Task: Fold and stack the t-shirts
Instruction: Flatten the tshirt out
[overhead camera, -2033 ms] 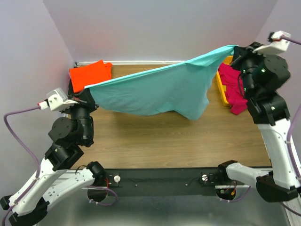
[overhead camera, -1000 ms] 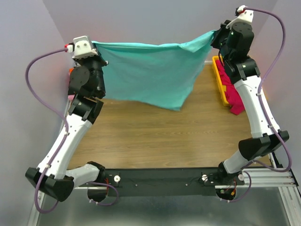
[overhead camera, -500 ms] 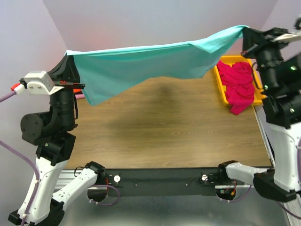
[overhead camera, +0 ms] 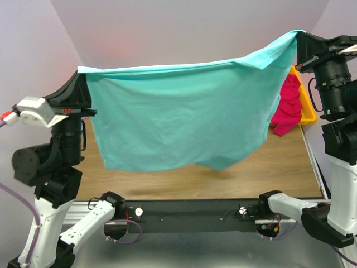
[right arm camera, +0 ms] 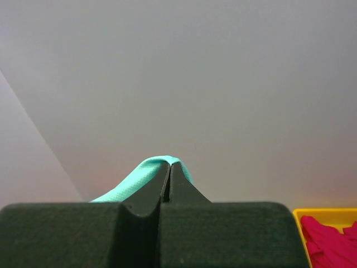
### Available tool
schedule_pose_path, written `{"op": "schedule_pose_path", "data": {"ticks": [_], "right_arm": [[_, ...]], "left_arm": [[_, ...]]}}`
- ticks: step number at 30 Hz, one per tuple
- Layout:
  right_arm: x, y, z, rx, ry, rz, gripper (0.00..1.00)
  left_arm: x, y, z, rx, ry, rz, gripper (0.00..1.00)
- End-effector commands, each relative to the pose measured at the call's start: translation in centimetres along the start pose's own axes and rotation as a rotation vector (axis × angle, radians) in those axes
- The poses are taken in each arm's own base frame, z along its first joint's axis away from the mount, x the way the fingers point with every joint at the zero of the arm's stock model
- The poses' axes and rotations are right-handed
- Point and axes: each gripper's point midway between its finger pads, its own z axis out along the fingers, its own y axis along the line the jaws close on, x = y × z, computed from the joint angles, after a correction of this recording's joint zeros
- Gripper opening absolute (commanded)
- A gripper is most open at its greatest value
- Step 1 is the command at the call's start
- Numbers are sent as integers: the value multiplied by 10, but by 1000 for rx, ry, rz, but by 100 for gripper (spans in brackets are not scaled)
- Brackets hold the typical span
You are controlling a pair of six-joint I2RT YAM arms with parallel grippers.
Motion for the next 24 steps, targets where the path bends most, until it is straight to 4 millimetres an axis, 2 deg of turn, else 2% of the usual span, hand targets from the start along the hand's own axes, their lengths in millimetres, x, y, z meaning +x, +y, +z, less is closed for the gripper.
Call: {"op": "schedule_pose_path", "data": {"ticks": [1,2,3,5,6,7,8,9,11,12,13,14,15,16,17,18,19,20,22,23,24], "right_arm": [[22,-18,15,83,47,-30,0],[32,-25,21,116,63,-32,1],[61,-31,35,141,114,-35,1],[90,-42,50,183,161,-42,1],[124,-52,63,221,211,-47,1],[144,-58,71,243,239,-51,1],[160,-68,79,285,244,-49,1],[206,-80,90,325,319,-66,1],[242,-100,102,388,360,-78,1],[264,-117,110,428,386,-71,1],[302,-132,125,460,439,-76,1],[323,-150,134,481,464,-64,1],[337,-158,146,479,478,-57,1],[370,-170,167,477,507,-58,6],[379,-169,179,440,515,-53,22],[389,-175,184,435,540,-58,43],[400,-175,188,421,557,-53,84],[406,-173,190,406,567,-45,99],[419,-165,180,365,613,-10,100],[422,-163,175,359,628,-1,100],[429,-162,160,355,664,4,100]], "left_arm": [[62,8,16,-83,122,23,0],[87,14,16,-119,162,36,0],[100,20,15,-160,177,43,0],[133,32,19,-244,214,65,0],[151,36,19,-264,244,75,0],[182,35,24,-265,301,95,0],[203,35,25,-267,335,101,0],[235,40,30,-277,378,119,0],[276,43,35,-260,439,127,0],[294,47,40,-269,452,125,0],[340,63,40,-290,535,155,0],[350,67,54,-296,539,153,0],[367,76,61,-312,567,163,4],[416,89,58,-321,664,200,39],[410,88,85,-320,628,199,59],[420,89,91,-327,648,202,70],[442,91,90,-331,699,210,80],[441,86,96,-317,689,195,83],[430,76,105,-286,650,163,92],[429,71,104,-275,646,148,92],[433,67,95,-267,662,143,92]]}}
